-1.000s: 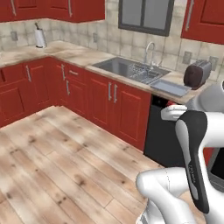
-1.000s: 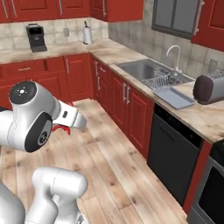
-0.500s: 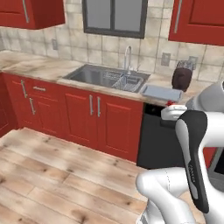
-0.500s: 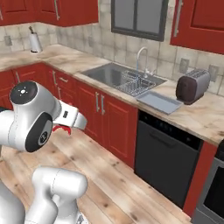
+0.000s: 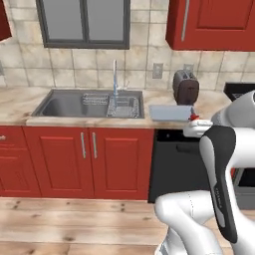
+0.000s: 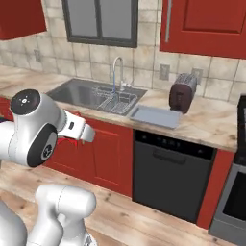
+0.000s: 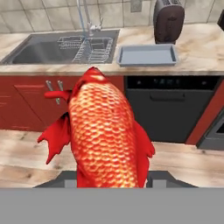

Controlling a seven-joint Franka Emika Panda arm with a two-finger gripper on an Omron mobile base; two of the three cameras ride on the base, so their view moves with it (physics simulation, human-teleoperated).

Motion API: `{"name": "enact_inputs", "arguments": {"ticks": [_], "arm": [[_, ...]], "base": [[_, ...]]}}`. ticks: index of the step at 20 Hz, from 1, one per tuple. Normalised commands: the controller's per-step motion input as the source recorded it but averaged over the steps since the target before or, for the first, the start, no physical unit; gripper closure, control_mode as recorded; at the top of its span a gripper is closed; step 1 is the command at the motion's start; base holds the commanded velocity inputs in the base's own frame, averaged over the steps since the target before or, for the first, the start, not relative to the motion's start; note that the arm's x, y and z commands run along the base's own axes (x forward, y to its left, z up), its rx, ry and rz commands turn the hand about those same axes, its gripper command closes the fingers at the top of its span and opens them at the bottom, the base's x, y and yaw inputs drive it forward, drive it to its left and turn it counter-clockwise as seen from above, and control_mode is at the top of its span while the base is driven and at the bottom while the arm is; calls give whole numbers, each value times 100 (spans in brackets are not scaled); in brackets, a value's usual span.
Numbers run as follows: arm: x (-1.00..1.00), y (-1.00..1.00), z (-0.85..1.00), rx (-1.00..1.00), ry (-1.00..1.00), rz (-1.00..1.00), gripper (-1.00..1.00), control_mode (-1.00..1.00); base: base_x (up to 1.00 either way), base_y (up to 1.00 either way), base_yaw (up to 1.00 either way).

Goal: Take the fish out of the fridge, briefly rinse it in the sink, and place it on the tray next to the sink.

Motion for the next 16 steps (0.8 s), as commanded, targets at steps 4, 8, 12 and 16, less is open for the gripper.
{"name": "enact_inputs", "arguments": {"ticks": [4, 8, 12, 16], "arm": [[0, 0, 0, 0, 0, 0, 100, 100], [0, 0, 0, 0, 0, 0, 100, 100], [0, 0, 0, 0, 0, 0, 100, 100], [0, 0, 0, 0, 0, 0, 100, 100]], "base": [[100, 100, -51], [100, 72, -30], [83, 19, -18], [44, 1, -21]]}}
